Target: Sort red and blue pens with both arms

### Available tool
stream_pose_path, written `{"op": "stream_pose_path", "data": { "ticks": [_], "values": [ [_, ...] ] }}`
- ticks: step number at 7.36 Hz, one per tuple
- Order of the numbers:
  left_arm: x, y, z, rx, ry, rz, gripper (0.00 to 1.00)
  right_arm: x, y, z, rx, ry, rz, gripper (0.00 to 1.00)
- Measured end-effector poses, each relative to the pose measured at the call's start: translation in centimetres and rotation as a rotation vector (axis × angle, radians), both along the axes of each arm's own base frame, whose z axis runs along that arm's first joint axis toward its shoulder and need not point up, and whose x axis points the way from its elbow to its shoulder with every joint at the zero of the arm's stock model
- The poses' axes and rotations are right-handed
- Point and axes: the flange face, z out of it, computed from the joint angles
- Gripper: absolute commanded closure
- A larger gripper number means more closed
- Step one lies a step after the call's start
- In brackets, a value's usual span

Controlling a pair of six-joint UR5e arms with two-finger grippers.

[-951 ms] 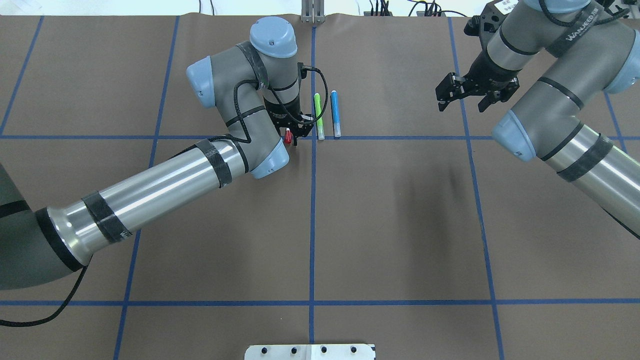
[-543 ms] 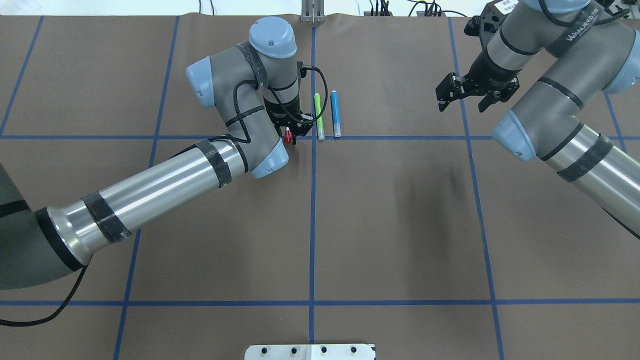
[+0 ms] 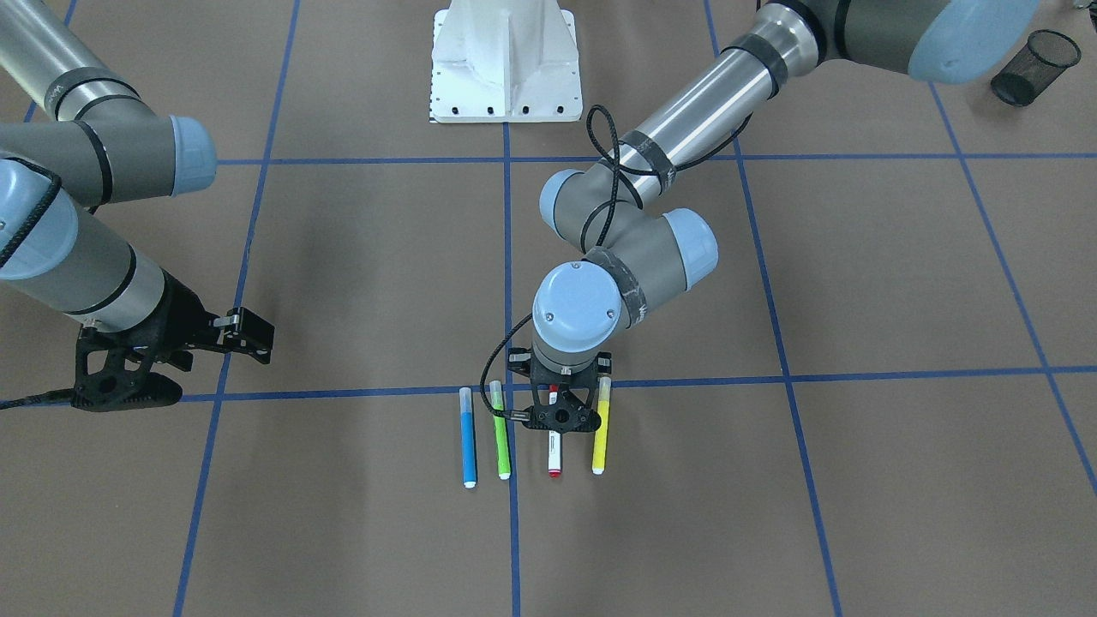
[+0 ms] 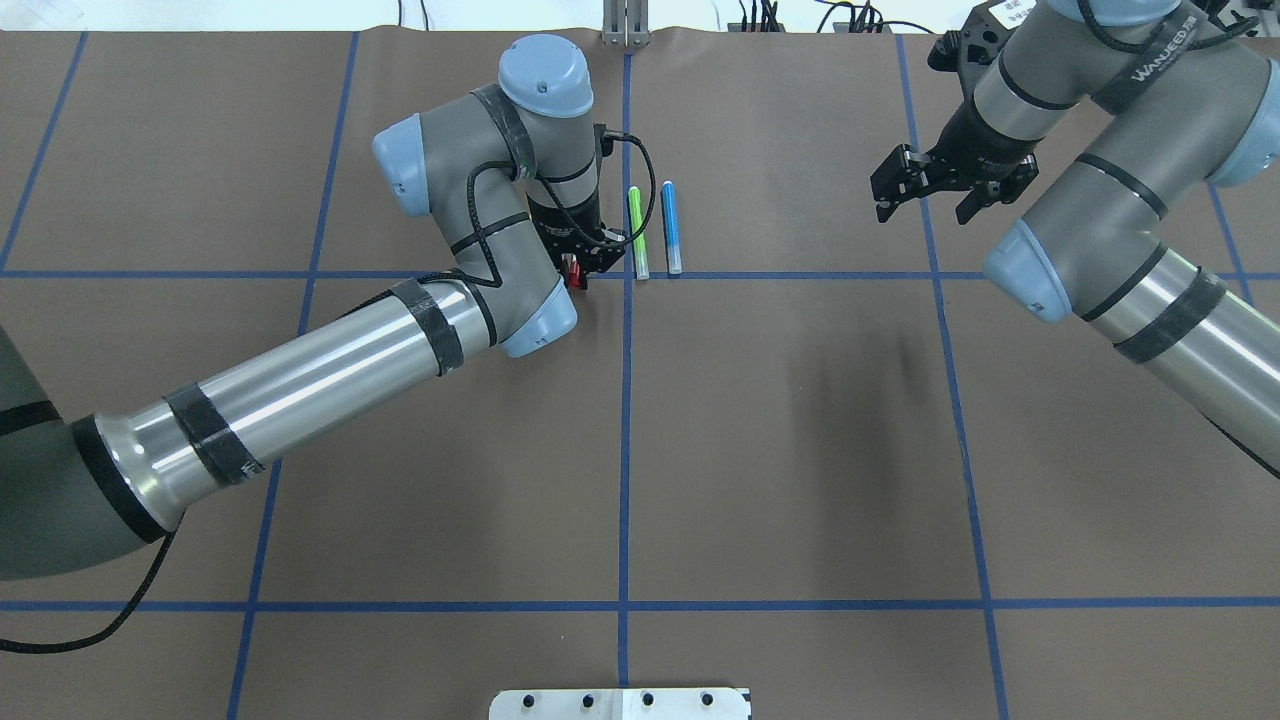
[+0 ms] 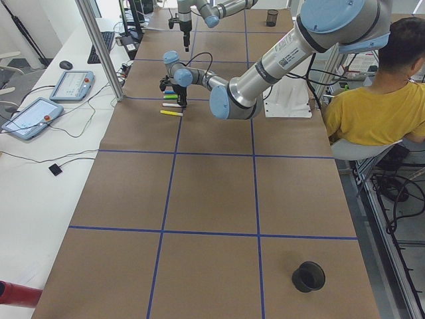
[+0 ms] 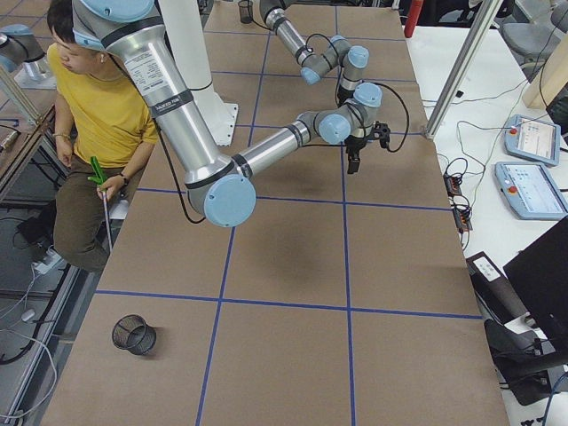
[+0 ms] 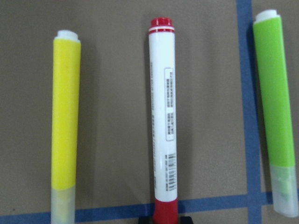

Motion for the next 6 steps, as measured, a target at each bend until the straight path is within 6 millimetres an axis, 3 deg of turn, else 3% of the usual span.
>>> {"op": "stream_pose_path", "data": {
  "ticks": [3, 6],
  "values": [
    [-0.5, 0.3, -1.5, 0.020, 0.021, 0.000, 1.00, 0.0, 0.0, 0.0, 0.001, 0.000, 0.000, 0.00],
    [-3.4, 2.0, -4.6, 0.042, 0.047, 0.001, 1.00, 0.0, 0.0, -0.1, 0.003, -0.002, 0.000, 0.00]
  ]
}}
